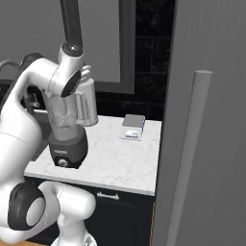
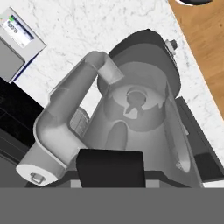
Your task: Close the lid blender by securely placing the lid on top.
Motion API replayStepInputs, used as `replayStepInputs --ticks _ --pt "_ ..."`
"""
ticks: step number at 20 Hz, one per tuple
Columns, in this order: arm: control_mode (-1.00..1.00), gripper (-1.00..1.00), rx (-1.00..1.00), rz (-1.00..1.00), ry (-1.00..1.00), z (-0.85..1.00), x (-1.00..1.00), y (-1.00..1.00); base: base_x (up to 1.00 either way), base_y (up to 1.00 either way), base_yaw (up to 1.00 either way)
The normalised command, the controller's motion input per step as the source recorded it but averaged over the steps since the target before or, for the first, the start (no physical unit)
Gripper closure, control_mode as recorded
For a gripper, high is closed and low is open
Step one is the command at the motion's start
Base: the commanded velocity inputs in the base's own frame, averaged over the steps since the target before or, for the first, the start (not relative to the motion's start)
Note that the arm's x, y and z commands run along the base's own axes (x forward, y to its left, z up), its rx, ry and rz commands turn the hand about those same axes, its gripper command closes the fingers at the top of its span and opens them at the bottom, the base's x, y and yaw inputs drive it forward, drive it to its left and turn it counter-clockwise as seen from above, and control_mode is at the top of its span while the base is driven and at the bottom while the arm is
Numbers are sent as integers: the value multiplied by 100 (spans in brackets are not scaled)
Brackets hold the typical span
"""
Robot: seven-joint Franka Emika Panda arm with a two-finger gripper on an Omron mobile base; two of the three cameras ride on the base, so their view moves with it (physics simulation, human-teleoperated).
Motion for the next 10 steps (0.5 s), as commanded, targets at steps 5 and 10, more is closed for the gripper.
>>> replayStepInputs --ticks 5,10 --pt "-100 100 -3 -14 10 -15 0 -2 0 0 0" --pt "-100 100 -6 -11 15 -34 -1 0 0 0 0"
